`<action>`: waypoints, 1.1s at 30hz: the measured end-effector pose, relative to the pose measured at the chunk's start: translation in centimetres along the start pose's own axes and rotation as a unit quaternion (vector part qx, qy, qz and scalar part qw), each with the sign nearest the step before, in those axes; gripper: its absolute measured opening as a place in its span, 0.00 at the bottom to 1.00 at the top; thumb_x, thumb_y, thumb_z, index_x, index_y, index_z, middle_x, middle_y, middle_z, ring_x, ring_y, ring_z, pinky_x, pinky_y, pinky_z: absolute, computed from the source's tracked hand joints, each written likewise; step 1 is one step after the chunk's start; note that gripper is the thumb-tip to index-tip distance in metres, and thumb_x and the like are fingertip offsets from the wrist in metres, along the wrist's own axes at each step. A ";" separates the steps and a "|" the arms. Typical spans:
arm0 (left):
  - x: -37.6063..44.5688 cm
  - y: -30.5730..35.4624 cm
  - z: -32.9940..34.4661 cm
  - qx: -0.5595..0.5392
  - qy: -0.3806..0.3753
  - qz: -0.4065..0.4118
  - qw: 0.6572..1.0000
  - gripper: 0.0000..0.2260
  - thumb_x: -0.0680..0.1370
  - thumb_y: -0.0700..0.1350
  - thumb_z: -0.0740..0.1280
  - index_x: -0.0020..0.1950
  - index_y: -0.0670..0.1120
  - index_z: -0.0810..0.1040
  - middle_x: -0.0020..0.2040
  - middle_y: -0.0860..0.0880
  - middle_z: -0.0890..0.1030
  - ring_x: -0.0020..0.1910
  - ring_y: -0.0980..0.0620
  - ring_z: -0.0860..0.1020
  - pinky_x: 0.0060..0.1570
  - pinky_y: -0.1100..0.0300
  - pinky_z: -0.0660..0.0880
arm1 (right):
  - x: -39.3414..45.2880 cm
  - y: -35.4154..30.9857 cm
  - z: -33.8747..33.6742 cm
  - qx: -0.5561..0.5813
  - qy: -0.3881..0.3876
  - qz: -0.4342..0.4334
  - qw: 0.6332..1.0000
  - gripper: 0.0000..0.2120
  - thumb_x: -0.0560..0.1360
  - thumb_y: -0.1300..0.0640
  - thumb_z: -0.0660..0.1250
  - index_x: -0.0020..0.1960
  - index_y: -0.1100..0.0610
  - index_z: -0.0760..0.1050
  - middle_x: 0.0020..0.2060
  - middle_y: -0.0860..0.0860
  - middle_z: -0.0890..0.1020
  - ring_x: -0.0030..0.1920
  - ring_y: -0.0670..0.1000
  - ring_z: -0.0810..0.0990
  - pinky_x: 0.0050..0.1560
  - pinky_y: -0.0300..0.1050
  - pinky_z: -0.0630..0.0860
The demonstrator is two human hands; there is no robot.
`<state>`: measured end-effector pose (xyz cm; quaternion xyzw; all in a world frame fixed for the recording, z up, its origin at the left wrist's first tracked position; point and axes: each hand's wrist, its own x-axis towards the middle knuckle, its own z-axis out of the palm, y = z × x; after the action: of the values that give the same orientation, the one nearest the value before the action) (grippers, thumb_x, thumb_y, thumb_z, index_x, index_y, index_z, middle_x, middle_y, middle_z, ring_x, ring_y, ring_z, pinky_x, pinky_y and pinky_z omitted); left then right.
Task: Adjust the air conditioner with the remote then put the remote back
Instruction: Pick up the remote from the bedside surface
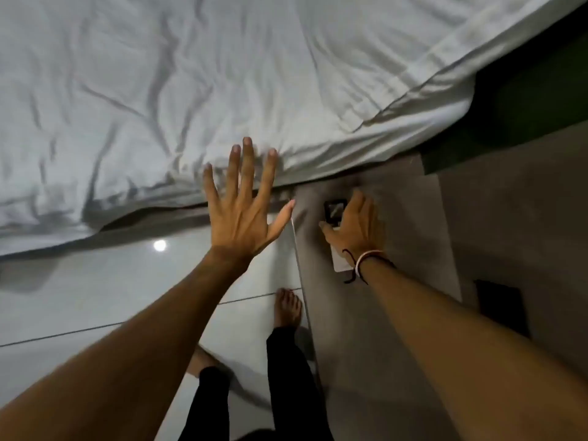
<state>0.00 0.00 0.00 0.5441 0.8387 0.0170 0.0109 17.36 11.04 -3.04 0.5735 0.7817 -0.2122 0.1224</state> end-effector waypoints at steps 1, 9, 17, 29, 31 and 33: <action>0.1 0.1 0.6 -0.003 -0.007 -0.003 1.000 0.37 0.82 0.70 0.45 0.85 0.49 0.52 0.84 0.38 0.55 0.83 0.39 0.55 0.76 0.29 0.54 | 0.5 0.3 0.7 0.011 -0.022 0.023 0.999 0.45 0.67 0.42 0.74 0.73 0.63 0.59 0.68 0.62 0.68 0.66 0.64 0.70 0.59 0.61 0.73; 0.1 0.2 5.4 -0.007 0.029 0.009 1.000 0.36 0.82 0.69 0.49 0.84 0.50 0.54 0.83 0.36 0.57 0.82 0.37 0.56 0.76 0.29 0.56 | 2.5 3.0 5.8 0.108 -0.057 0.107 0.987 0.44 0.60 0.53 0.81 0.68 0.59 0.62 0.64 0.60 0.71 0.61 0.64 0.75 0.54 0.56 0.76; 0.1 -1.0 3.1 0.019 0.049 0.019 0.998 0.34 0.83 0.67 0.49 0.84 0.48 0.56 0.83 0.38 0.59 0.82 0.38 0.58 0.75 0.28 0.58 | 1.7 2.2 3.1 0.263 -0.039 0.066 0.962 0.29 0.61 0.56 0.78 0.58 0.60 0.72 0.55 0.58 0.77 0.51 0.55 0.77 0.44 0.45 0.74; 3.8 -6.9 -16.2 0.055 0.167 -0.035 0.984 0.33 0.84 0.66 0.47 0.85 0.49 0.53 0.84 0.41 0.56 0.83 0.41 0.57 0.76 0.30 0.57 | -0.4 -11.0 -17.7 0.402 -0.002 -0.145 0.904 0.23 0.61 0.62 0.80 0.52 0.54 0.76 0.38 0.48 0.84 0.35 0.45 0.83 0.39 0.40 0.81; 4.2 -8.9 -20.6 0.059 0.192 -0.047 0.978 0.33 0.84 0.66 0.47 0.85 0.49 0.53 0.84 0.41 0.56 0.83 0.41 0.58 0.76 0.30 0.56 | -1.4 -14.2 -21.8 0.439 -0.022 -0.181 0.880 0.22 0.63 0.63 0.81 0.52 0.54 0.76 0.39 0.52 0.84 0.34 0.50 0.84 0.40 0.48 0.84; 4.5 -11.3 -25.7 0.064 0.218 -0.065 0.972 0.33 0.84 0.66 0.46 0.85 0.50 0.53 0.84 0.41 0.56 0.82 0.41 0.58 0.76 0.30 0.54 | -2.8 -18.3 -26.3 0.480 -0.045 -0.226 0.846 0.18 0.68 0.66 0.77 0.54 0.57 0.76 0.39 0.56 0.83 0.32 0.58 0.82 0.38 0.57 0.84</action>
<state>-13.09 -0.89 25.21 0.4711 0.8540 0.0808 -0.2054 2.25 16.49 24.87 0.3581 0.6835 -0.6088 -0.1843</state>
